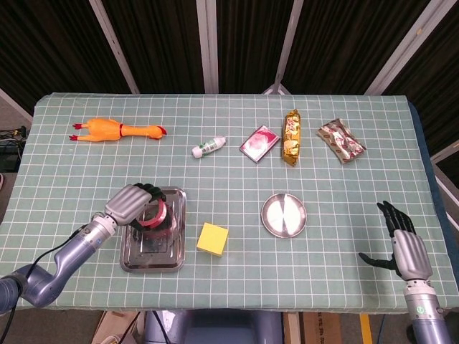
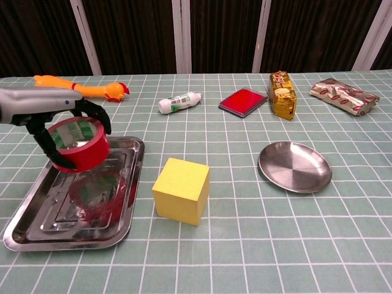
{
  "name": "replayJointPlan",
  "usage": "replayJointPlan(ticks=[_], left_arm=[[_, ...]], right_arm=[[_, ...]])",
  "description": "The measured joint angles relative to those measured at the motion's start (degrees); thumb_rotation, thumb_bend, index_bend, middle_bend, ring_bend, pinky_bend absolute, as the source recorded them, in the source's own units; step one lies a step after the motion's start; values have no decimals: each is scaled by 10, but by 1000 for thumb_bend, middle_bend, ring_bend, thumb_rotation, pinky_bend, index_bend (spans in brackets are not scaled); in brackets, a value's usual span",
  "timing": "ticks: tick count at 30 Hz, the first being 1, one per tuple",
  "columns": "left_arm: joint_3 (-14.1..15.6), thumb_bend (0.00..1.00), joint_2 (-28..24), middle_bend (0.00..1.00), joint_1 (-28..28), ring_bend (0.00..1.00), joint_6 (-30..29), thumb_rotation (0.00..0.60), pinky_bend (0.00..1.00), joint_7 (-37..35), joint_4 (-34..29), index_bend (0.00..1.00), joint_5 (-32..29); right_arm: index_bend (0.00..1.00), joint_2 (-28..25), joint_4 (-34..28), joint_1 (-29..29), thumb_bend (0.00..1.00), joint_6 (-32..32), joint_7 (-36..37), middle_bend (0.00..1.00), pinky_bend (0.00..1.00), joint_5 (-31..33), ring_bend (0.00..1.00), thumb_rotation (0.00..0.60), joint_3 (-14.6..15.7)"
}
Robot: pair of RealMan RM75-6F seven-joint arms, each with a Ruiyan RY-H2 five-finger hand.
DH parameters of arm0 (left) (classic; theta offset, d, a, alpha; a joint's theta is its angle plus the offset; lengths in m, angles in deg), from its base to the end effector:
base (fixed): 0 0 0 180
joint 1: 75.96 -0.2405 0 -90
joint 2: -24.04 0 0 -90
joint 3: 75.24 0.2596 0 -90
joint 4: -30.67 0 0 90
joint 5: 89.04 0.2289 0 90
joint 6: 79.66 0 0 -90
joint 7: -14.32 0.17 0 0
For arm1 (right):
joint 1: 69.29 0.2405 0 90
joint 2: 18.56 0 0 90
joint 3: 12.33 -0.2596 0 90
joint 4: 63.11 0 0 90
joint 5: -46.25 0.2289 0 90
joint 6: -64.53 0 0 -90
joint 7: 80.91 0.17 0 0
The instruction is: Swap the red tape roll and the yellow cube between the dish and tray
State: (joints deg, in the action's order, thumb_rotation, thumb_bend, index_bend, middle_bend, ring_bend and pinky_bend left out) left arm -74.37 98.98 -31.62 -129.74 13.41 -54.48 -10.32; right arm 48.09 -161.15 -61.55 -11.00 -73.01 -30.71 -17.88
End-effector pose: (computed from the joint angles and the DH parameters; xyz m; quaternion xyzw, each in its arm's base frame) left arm -0.1933 0.3606 -0.0030 -0.8060 -0.3634 -0.3162 0.3441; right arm -0.3110 -0.2301 0.1069 0.5227 -0.5254 0.4219 0.5223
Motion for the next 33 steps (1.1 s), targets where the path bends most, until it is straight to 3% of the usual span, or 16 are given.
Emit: replayJointPlan(ticks=[2, 5, 7, 11, 16, 20, 26, 30, 33], left_arm=[[3, 304, 1, 221, -2, 130, 7, 600, 302, -2, 4, 340, 2], [6, 158, 0, 54, -2, 7, 21, 600, 124, 0, 5, 265, 0], [8, 74, -2, 1, -1, 0, 34, 600, 39, 8, 3, 219, -7], [3, 13, -3, 0, 0, 0, 42, 600, 0, 12, -10, 203, -16], [-7, 11, -10, 0, -9, 0, -9, 600, 0, -1, -27, 188, 15], [-9, 12, -43, 0, -25, 0, -57, 600, 0, -8, -70, 184, 46], [-2, 12, -80, 0, -99, 0, -202, 600, 3, 27, -103, 186, 80], [8, 12, -76, 0, -194, 0, -360, 600, 3, 43, -77, 186, 98], [15, 13, -64, 0, -267, 0, -441, 600, 3, 14, -28, 186, 106]], right_arm=[[28, 0, 0, 0, 0, 0, 1, 0, 0, -1, 0, 600, 0], [28, -1, 0, 0, 0, 3, 2, 0, 0, 0, 0, 600, 1], [28, -1, 0, 0, 0, 2, 2, 0, 0, -1, 0, 600, 1], [28, -1, -1, 0, 0, -1, -1, 0, 0, -4, 0, 600, 1], [28, -7, -3, -1, 0, 1, 3, 0, 0, -14, 0, 600, 7], [28, -12, -5, 1, 0, 4, 12, 0, 0, -29, 0, 600, 11], [28, -13, -15, 23, 0, 33, 13, 0, 0, -71, 0, 600, 23], [28, -17, -51, 80, 0, 97, 3, 0, 0, -115, 0, 600, 24], [28, -11, -80, 132, 0, 143, -22, 0, 0, -144, 0, 600, 16]])
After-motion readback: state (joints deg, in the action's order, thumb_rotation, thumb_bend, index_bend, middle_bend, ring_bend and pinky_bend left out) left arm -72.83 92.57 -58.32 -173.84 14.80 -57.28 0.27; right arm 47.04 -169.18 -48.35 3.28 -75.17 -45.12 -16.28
